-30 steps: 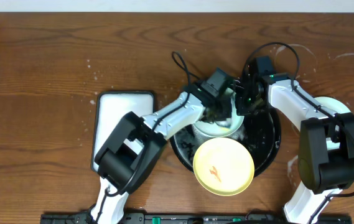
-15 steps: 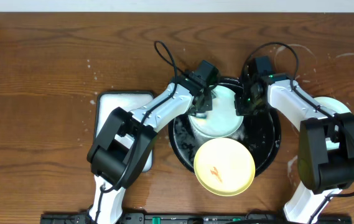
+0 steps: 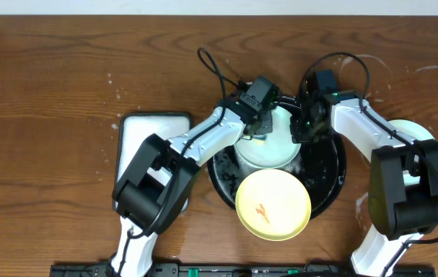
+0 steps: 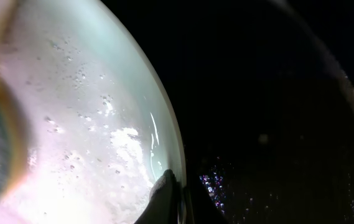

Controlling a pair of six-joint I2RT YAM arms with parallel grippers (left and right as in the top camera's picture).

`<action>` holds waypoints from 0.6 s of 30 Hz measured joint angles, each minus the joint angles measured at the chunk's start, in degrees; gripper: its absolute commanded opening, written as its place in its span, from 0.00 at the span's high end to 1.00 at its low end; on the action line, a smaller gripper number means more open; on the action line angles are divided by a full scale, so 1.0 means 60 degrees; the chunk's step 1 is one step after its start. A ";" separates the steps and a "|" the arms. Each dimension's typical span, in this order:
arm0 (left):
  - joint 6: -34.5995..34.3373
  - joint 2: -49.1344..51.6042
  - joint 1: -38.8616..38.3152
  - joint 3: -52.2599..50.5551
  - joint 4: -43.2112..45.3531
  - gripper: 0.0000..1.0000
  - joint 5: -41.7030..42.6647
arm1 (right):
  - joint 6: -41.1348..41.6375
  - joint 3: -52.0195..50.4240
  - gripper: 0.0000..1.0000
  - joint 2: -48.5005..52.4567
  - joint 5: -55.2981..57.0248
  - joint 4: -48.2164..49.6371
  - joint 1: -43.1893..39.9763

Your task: Clean dirty plates on tray and stack at the side

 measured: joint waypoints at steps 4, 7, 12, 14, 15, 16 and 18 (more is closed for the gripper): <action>-0.0878 0.0109 -0.0029 0.0004 0.0051 0.93 0.0929 | 0.0000 0.0000 0.99 0.0000 0.0000 -0.0004 0.0000; -0.1275 0.0127 -0.0120 0.0011 -0.0255 0.93 0.1468 | 0.0000 0.0000 0.99 -0.0004 -0.0004 -0.0004 0.0000; -0.1483 0.0127 -0.0047 0.0080 -0.0805 0.93 0.1920 | 0.0000 0.0000 0.99 0.0000 -0.0040 0.0004 0.0004; -0.1417 0.0127 0.0164 0.0087 -0.0958 0.93 0.2197 | -0.0004 0.0000 0.99 0.0000 -0.0062 0.0015 0.0007; -0.1344 0.0127 0.0280 0.0087 -0.1005 0.93 0.2331 | -0.0004 0.0000 0.99 0.0000 -0.0062 0.0015 0.0011; -0.1206 0.0127 0.0426 0.0087 -0.1089 0.93 0.2404 | 0.0000 0.0000 0.99 0.0000 -0.0066 0.0015 0.0011; -0.0911 0.0127 0.0794 0.0087 -0.1184 0.92 0.2437 | -0.0004 0.0000 0.99 0.0000 -0.0066 0.0015 0.0011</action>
